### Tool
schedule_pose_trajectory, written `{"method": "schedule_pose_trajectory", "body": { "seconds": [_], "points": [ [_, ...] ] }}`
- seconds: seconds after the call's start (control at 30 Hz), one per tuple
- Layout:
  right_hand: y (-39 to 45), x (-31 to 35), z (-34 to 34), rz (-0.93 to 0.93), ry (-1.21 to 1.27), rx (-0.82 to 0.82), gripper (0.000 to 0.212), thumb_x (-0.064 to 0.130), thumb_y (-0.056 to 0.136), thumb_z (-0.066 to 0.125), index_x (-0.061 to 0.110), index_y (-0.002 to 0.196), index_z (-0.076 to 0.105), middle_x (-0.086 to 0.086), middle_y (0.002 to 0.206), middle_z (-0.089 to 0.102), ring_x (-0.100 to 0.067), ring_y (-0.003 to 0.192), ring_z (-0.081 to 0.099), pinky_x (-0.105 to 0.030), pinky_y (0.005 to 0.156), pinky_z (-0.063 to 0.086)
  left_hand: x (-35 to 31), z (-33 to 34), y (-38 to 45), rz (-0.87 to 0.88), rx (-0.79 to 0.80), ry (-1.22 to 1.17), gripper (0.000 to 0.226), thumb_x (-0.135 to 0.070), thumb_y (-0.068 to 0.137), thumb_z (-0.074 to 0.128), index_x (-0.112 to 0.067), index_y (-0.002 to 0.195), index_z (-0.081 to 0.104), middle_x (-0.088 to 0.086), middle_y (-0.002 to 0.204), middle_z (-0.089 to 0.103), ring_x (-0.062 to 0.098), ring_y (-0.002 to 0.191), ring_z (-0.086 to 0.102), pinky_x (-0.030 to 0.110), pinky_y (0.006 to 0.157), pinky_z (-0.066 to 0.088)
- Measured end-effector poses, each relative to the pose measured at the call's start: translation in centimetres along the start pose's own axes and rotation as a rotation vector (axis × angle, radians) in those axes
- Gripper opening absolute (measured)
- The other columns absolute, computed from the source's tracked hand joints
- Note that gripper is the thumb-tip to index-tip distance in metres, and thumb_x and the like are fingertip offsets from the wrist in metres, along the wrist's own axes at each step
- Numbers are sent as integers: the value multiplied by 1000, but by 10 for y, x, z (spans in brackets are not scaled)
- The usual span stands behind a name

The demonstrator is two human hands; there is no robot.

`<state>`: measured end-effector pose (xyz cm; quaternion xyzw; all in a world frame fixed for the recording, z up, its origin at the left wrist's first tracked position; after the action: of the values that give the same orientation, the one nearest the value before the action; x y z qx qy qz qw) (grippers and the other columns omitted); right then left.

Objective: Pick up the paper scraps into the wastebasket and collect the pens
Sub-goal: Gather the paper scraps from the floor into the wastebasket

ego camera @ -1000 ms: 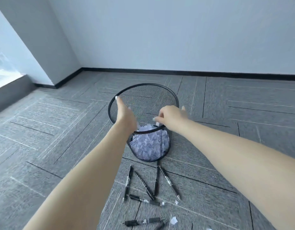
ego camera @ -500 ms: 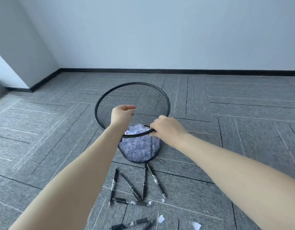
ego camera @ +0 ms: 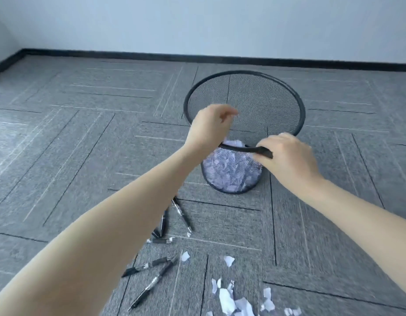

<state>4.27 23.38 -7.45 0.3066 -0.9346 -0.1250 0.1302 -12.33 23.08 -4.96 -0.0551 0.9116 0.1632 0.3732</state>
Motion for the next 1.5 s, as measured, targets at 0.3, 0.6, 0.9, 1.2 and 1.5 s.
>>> {"method": "schedule_pose_trajectory", "body": {
  "seconds": [0.3,0.6,0.9,1.2,1.5],
  "points": [
    [-100,3,18,57,347,-354,42,12,81,59,7,121,47,-6,135,31,-18,130,29,-56,107,25,120,58,-238,-552,-93,-113,22,-4,88,51,-17,99,64,-9,95,55,4,90,56,27,90,47],
    [-197,58,167,170,415,463,33,11,88,54,13,120,57,-6,132,48,-28,123,42,-40,106,28,200,77,-242,-716,185,219,40,-7,88,52,-11,128,50,9,130,46,26,115,49,38,102,41],
    [-204,71,182,138,326,623,39,9,90,52,13,129,51,-4,135,45,-24,124,41,-35,104,32,188,87,-234,-421,290,468,34,-22,89,55,-13,122,56,6,122,55,24,114,49,37,100,35],
    [-203,66,184,132,303,562,29,8,86,58,11,115,63,-6,104,59,-24,98,54,-35,91,45,176,101,-222,-401,292,388,14,-11,91,49,0,94,58,12,103,59,29,92,56,40,80,48],
    [-208,57,185,337,413,538,16,11,86,59,10,101,62,-4,102,61,-11,88,54,-21,79,42,152,95,-264,-407,233,305,19,-10,93,46,1,90,61,14,127,53,28,120,47,35,110,31]
  ]
}}
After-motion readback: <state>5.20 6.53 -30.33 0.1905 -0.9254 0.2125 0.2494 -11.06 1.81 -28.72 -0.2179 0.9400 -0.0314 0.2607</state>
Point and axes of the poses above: each hand's wrist, its own y-axis towards the middle knuckle, its own z-axis out of the palm, x = y × z, the point moved 4 cm from there along y, towards the middle knuckle
